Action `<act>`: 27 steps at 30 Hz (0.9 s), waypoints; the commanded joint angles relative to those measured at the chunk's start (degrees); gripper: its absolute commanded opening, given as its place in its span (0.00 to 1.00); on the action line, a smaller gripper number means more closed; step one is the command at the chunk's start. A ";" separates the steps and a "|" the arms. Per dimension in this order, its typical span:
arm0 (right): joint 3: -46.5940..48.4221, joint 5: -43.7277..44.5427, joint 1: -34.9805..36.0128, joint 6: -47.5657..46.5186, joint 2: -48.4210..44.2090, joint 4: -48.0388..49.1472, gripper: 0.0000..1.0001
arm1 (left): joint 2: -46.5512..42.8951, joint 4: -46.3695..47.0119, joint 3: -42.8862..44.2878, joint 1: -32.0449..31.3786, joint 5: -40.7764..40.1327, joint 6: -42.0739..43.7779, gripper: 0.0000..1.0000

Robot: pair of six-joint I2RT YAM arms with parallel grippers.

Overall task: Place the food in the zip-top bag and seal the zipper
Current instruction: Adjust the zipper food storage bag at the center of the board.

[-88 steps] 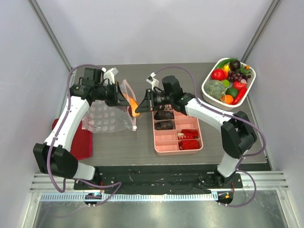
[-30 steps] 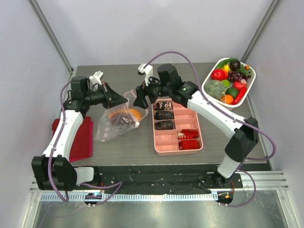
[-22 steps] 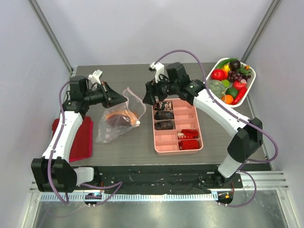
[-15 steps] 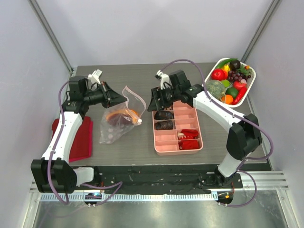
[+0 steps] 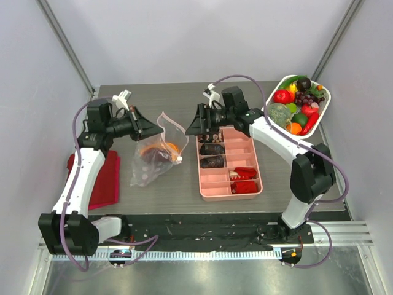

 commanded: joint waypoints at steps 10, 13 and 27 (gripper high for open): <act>13.52 -1.86 3.60 0.51 4.99 1.43 0.01 | -2.90 -13.85 4.84 0.24 -4.92 15.32 0.00; 19.50 -2.38 4.21 2.36 5.78 0.99 0.01 | -4.39 -18.42 6.77 0.24 -10.19 21.64 0.00; 40.73 -2.56 9.23 -7.57 11.75 -11.31 0.01 | -13.01 -27.04 13.27 0.33 -19.44 33.61 0.00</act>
